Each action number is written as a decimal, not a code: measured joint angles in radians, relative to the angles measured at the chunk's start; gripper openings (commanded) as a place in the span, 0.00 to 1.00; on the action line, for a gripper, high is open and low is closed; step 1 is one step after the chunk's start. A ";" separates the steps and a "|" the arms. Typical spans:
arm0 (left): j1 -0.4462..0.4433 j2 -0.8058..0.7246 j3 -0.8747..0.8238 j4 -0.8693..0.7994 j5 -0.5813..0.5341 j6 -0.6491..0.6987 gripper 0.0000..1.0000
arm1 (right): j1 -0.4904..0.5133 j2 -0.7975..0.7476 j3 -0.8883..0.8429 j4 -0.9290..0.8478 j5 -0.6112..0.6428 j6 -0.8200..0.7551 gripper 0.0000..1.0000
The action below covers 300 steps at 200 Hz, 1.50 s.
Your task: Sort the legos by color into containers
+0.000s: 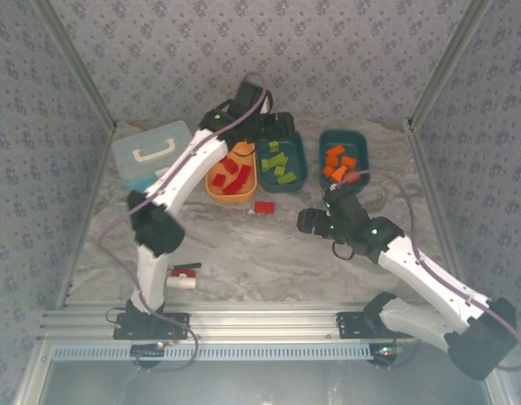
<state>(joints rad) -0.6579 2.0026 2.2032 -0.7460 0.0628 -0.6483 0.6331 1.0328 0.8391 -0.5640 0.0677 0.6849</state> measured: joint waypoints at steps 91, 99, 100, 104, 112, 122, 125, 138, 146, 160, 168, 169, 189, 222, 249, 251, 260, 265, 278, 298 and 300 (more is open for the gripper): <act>-0.040 -0.853 -1.170 0.171 -0.087 -0.184 0.85 | 0.169 0.446 0.254 0.014 0.150 -0.016 0.83; -0.040 -0.909 -1.254 0.167 -0.097 -0.205 0.85 | 0.173 0.479 0.267 0.016 0.149 -0.020 0.84; -0.040 -0.919 -1.268 0.167 -0.100 -0.209 0.85 | 0.174 0.485 0.269 0.017 0.149 -0.020 0.84; -0.040 -0.949 -1.308 0.162 -0.105 -0.219 0.85 | 0.175 0.502 0.275 0.019 0.149 -0.022 0.85; -0.040 -1.006 -1.373 0.156 -0.114 -0.240 0.85 | 0.177 0.537 0.286 0.023 0.145 -0.024 0.85; -0.040 -1.075 -1.441 0.153 -0.123 -0.264 0.86 | 0.177 0.581 0.303 0.029 0.141 -0.035 0.87; -0.040 -1.096 -1.458 0.150 -0.125 -0.270 0.86 | 0.177 0.596 0.310 0.030 0.140 -0.040 0.88; -0.040 -1.181 -1.520 0.139 -0.136 -0.293 0.86 | 0.177 0.652 0.344 0.031 0.137 -0.062 0.91; -0.040 -1.228 -1.545 0.131 -0.143 -0.304 0.86 | 0.177 0.686 0.369 0.032 0.136 -0.074 0.93; -0.040 -1.301 -1.581 0.113 -0.159 -0.317 0.86 | 0.173 0.721 0.402 0.036 0.134 -0.092 0.98; -0.040 -1.334 -1.595 0.105 -0.166 -0.323 0.86 | 0.171 0.737 0.420 0.041 0.132 -0.101 0.99; -0.040 -1.340 -1.597 0.103 -0.167 -0.324 0.86 | 0.171 0.737 0.422 0.042 0.132 -0.104 0.99; -0.040 -1.407 -1.630 0.097 -0.177 -0.339 0.86 | 0.168 0.788 0.473 0.057 0.129 -0.107 1.00; -0.040 -1.475 -1.663 0.096 -0.183 -0.345 0.87 | 0.168 0.874 0.500 0.102 0.145 -0.100 1.00; -0.040 -1.501 -1.666 0.096 -0.183 -0.345 0.87 | 0.165 0.949 0.541 0.105 0.158 -0.094 0.97; -0.040 -1.503 -1.666 0.097 -0.183 -0.345 0.87 | 0.165 0.953 0.543 0.105 0.158 -0.094 0.97; -0.040 -1.505 -1.666 0.098 -0.183 -0.344 0.87 | 0.164 0.974 0.558 0.105 0.169 -0.091 0.97; -0.040 -1.505 -1.666 0.100 -0.183 -0.345 0.87 | 0.163 0.984 0.566 0.105 0.175 -0.090 0.96; -0.040 -1.504 -1.669 0.106 -0.183 -0.345 0.87 | 0.160 1.001 0.575 0.109 0.187 -0.078 0.92; -0.040 -1.502 -1.675 0.120 -0.180 -0.345 0.87 | 0.151 1.008 0.575 0.114 0.199 -0.061 0.86; -0.040 -1.502 -1.676 0.121 -0.180 -0.345 0.87 | 0.150 1.009 0.575 0.114 0.199 -0.063 0.85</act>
<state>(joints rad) -0.6979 0.5007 0.5274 -0.6247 -0.1169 -0.9932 0.7826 2.0418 1.4136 -0.4496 0.2668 0.6220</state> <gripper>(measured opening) 0.869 0.882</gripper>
